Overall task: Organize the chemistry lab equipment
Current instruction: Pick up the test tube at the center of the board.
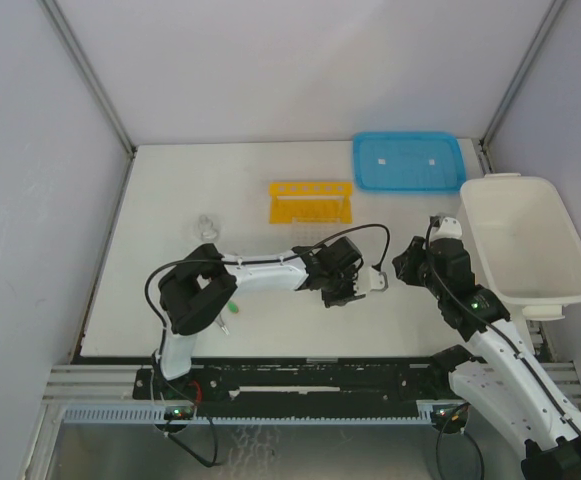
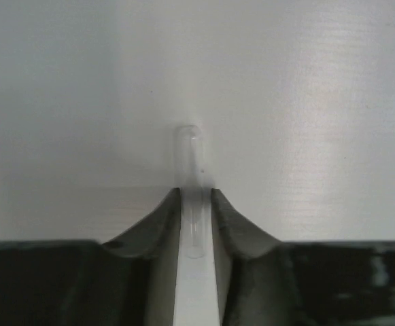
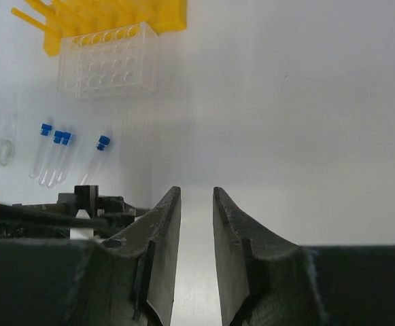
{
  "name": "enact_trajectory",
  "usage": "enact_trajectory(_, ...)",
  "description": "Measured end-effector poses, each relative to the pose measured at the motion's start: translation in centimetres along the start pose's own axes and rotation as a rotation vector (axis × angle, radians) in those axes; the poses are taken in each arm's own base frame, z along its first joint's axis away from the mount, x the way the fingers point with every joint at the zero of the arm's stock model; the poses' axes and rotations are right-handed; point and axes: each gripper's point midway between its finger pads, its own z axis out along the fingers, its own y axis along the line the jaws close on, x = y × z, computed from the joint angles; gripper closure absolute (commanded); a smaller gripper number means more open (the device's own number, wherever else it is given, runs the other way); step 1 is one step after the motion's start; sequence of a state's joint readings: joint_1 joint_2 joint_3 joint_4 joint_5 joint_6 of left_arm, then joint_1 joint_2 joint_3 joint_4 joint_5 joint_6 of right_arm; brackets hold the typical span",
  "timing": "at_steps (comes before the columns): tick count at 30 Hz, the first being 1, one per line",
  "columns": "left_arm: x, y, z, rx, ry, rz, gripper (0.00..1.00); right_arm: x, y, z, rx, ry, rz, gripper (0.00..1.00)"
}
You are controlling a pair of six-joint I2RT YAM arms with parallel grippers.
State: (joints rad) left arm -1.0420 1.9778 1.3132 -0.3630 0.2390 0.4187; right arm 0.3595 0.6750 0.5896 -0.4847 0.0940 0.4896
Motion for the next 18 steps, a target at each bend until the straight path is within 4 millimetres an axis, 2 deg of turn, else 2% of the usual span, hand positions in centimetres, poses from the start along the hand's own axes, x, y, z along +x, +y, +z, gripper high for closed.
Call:
enact_trajectory(2,0.1,-0.1,0.0,0.004,0.005,-0.013,0.98,0.0,0.0,0.0,0.000,0.000,0.000,0.75)
enact_trajectory(3,0.2,-0.2,0.0,0.006,0.007,-0.018,0.99,0.0,0.0,0.0,0.000,0.000,0.000,0.75)
enact_trajectory(11,-0.4,-1.1,0.3,0.079,-0.001,-0.047,1.00,0.0,0.0,0.0,-0.002,0.001,0.000,0.75)
enact_trajectory(18,-0.1,-3.0,-0.2,0.147,-0.042,-0.084,1.00,-0.1,0.2,-0.1,-0.010,-0.003,0.001,0.75)
